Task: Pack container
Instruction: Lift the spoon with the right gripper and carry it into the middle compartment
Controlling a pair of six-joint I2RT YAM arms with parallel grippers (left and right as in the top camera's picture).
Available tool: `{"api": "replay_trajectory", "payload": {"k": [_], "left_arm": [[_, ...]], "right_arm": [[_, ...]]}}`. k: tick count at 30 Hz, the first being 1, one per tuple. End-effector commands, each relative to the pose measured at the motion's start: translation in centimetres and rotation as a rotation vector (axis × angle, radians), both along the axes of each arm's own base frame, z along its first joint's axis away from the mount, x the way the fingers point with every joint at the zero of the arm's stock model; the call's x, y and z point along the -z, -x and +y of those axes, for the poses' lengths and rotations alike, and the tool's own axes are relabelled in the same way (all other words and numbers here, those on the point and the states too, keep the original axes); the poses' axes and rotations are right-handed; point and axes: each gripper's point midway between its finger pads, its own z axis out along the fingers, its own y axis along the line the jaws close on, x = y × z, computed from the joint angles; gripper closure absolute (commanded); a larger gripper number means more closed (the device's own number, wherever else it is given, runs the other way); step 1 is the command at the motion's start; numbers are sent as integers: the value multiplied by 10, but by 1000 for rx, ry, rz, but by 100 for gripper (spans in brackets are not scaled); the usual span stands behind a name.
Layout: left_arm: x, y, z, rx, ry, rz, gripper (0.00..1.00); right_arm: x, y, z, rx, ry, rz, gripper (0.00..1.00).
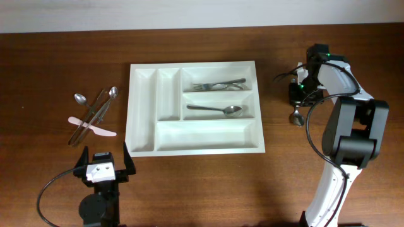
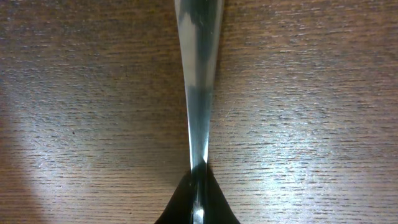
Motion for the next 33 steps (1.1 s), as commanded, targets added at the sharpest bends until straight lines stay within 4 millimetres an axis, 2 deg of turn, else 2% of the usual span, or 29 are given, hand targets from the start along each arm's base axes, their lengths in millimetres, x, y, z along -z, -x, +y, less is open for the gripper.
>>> {"api": "replay_trajectory", "payload": {"k": [1,12,15,18,22,30,33], "left_arm": [[0,0,-1,6,-9,-1,1],[0,0,-1,6,-9,-1,1],[0,0,-1,7,-9,-1,1],[0,0,-1,7,-9,-1,1],[0,0,-1,6,-9,-1,1],[0,0,-1,6,-9,-1,1],[0,0,-1,6,-9,-1,1]], "right_arm": [[4,1,7,0,-33,23,96],[-71,-49,5,28,-37,-137,96],[-86,-58,7,159,-45,-165,96],[-92,-60,17,352,-73,-157,96],[-92,-55,52,482,-125,-107,96],[-92,-43,141,466,-139,-60,96],[-90,-34,163,517,-110,-43,96]]}}
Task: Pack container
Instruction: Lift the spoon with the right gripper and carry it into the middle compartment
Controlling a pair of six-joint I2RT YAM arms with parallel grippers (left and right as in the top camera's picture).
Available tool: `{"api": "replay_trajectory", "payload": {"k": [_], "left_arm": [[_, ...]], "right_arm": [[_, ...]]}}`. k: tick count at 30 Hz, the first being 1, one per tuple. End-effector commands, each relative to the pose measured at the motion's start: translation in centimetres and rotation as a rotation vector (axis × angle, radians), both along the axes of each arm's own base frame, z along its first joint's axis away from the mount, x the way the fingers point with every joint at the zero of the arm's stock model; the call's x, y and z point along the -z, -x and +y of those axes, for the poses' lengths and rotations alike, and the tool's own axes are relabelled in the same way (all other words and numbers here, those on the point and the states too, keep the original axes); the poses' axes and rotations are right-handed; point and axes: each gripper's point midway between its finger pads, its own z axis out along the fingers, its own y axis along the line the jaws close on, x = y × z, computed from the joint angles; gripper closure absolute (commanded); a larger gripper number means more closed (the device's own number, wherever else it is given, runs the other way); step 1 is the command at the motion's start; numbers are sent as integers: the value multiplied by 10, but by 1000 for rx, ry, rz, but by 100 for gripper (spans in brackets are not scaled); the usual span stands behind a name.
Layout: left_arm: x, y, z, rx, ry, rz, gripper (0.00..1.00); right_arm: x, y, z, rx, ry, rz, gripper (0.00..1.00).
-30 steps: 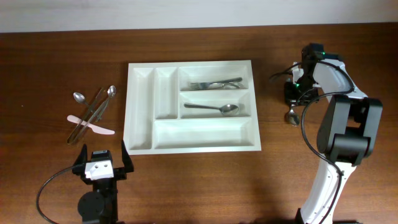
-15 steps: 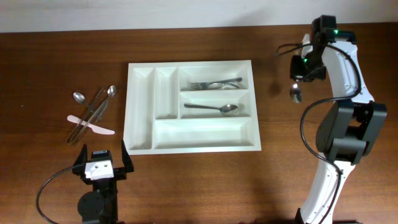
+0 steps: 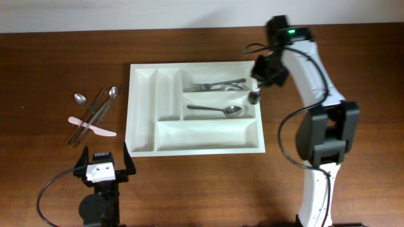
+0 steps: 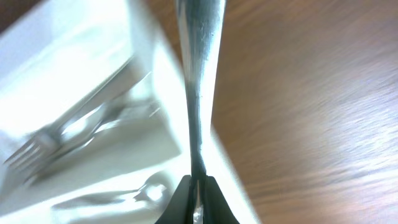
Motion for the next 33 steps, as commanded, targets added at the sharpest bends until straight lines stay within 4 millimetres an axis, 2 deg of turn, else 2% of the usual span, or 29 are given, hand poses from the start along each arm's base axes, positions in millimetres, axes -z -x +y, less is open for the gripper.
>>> {"api": "replay_trajectory", "payload": {"k": [1,6,15,19,22,29,30,33], "left_arm": [[0,0,-1,6,-9,-1,1],[0,0,-1,7,-9,-1,1],[0,0,-1,6,-9,-1,1],[0,0,-1,7,-9,-1,1],[0,0,-1,7,-9,-1,1],[0,0,-1,7,-9,-1,1],[0,0,-1,6,-9,-1,1],[0,0,-1,6,-9,-1,1]], "right_arm": [[-3,7,20,146,30,26,96],[-1,31,30,323,147,79,96],[0,54,88,489,135,86,96],[0,62,106,570,126,88,96],[0,65,114,644,115,91,96],[0,52,122,673,61,51,96],[0,51,122,673,57,52,94],[0,52,123,671,52,57,73]]}}
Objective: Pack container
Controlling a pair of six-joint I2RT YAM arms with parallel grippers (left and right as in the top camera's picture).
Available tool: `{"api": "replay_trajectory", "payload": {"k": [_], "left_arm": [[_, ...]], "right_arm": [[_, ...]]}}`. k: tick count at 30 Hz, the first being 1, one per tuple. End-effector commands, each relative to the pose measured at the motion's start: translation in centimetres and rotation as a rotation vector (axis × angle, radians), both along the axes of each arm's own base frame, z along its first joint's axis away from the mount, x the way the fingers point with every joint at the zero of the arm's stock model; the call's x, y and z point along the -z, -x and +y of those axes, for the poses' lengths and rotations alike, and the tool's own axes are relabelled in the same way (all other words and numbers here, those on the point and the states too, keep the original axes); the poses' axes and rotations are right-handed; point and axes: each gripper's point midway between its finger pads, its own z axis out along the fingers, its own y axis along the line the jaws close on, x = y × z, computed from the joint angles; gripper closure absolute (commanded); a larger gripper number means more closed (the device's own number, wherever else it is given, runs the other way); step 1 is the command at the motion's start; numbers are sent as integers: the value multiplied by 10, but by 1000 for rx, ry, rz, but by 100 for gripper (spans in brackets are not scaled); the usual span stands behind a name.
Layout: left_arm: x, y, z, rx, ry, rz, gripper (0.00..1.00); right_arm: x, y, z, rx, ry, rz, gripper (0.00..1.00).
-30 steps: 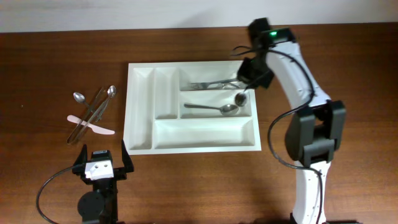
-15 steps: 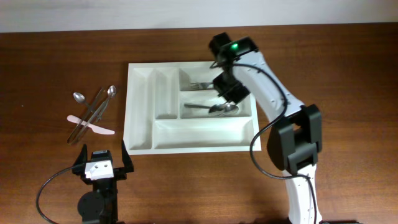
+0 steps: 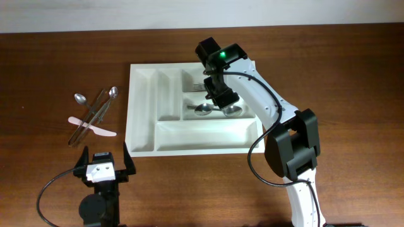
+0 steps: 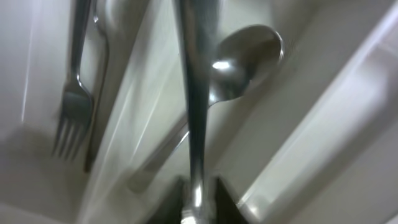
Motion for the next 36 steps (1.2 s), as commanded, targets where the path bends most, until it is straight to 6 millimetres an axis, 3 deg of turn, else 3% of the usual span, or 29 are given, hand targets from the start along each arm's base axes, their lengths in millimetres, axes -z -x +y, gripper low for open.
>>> {"api": "replay_trajectory", "payload": {"k": [1,7,11,15,20,22,25,29,33,36], "left_arm": [[0,0,-1,7,-9,-1,1],[0,0,-1,6,-9,-1,1],[0,0,-1,6,-9,-1,1],[0,0,-1,6,-9,-1,1],[0,0,-1,6,-9,-1,1],[0,0,-1,7,-9,-1,1],[0,0,-1,7,-9,-1,1],[0,0,-1,6,-9,-1,1],[0,0,-1,7,-9,-1,1],[0,0,-1,7,-9,-1,1]], "right_arm": [[-2,-5,-1,29,3,-15,72],[-2,-5,-2,22,7,-18,72],[-4,-16,-23,26,80,-56,72],[-11,-35,-66,-21,189,-99,71],[-24,-59,-152,-79,323,-105,62],[-28,-64,-189,-114,376,-89,50],[-31,-72,-244,-263,451,-51,40],[-33,-80,-301,-436,493,-21,22],[-27,-83,-326,-481,382,-66,2],[-22,-83,-327,-452,228,-130,1]]}}
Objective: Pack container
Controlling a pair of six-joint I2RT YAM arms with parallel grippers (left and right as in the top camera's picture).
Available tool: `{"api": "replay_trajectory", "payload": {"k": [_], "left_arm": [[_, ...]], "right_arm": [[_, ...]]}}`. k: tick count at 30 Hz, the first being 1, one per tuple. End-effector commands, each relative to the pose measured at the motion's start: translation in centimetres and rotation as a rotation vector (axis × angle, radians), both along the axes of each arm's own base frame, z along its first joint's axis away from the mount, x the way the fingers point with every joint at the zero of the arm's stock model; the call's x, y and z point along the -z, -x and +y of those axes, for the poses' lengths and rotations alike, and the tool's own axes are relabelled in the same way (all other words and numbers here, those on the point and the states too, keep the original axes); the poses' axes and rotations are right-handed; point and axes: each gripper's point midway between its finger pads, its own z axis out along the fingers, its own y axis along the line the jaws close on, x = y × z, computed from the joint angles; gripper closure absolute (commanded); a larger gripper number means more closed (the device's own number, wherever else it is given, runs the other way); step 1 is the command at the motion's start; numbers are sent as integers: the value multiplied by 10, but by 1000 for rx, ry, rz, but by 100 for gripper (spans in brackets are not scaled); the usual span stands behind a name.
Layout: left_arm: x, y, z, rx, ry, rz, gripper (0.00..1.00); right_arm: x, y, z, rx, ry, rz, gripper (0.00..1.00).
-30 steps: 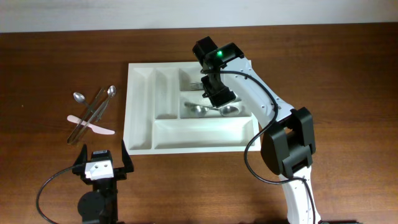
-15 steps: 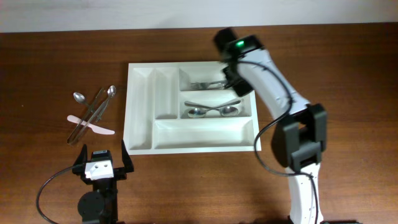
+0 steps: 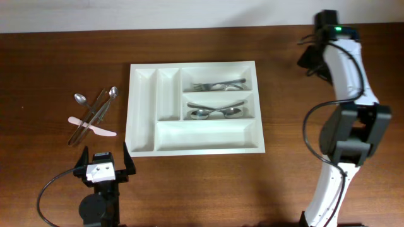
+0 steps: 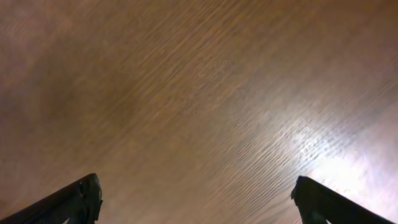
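A white divided cutlery tray [image 3: 144, 113] lies mid-table. Its upper right compartment holds forks [image 3: 218, 84]; the compartment below holds two spoons [image 3: 216, 111]. Left of the tray lies a loose pile of cutlery [image 3: 93, 113]: two small spoons, metal tongs and a pink utensil. My right gripper [image 3: 310, 60] is at the far right of the table, well away from the tray. In the right wrist view its fingers [image 4: 79, 198] stand wide apart over bare wood, holding nothing. My left gripper [image 3: 104, 162] rests near the front edge, its fingers apart and empty.
The tray's two narrow left compartments and the long bottom compartment [image 3: 205, 134] hold nothing. Brown wooden table [image 3: 297, 164] runs to a pale wall along the back edge. My right arm's base stands at the front right.
My right gripper was shut on a spoon low over the tray's spoon compartment. Now that spoon lies there beside the first one, and the gripper is open at the table's far right.
My right gripper was shut on a spoon on the table right of the tray. It then held the spoon at the tray's right edge, then over the spoon compartment. Now the spoon lies in that compartment and the gripper is open at the far right. The left arm never moved.
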Motion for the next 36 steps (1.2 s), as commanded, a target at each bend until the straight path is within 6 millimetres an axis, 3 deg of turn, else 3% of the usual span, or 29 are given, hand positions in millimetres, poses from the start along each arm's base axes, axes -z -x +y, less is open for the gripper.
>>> {"api": "replay_trajectory", "payload": {"k": [1,8,17,22,28,32,36], "left_arm": [[0,0,-1,6,-9,-1,1],[0,0,-1,6,-9,-1,1],[-2,1,7,-39,-19,-8,1],[-26,0,-1,2,133,-127,1],[-76,8,0,-3,343,-206,1],[-112,10,-1,-15,357,-140,1],[-145,-1,1,-43,371,14,1]], "right_arm": [[-6,-7,10,-111,-174,-49,1],[-6,-2,-11,-64,-225,-68,1],[-6,-1,-14,-55,-225,-70,1],[-6,-1,-14,-55,-225,-69,1],[-6,-1,-14,-55,-225,-69,1],[-6,-1,-14,-55,-225,-69,1],[-6,-1,-14,-56,-225,-69,1]]}}
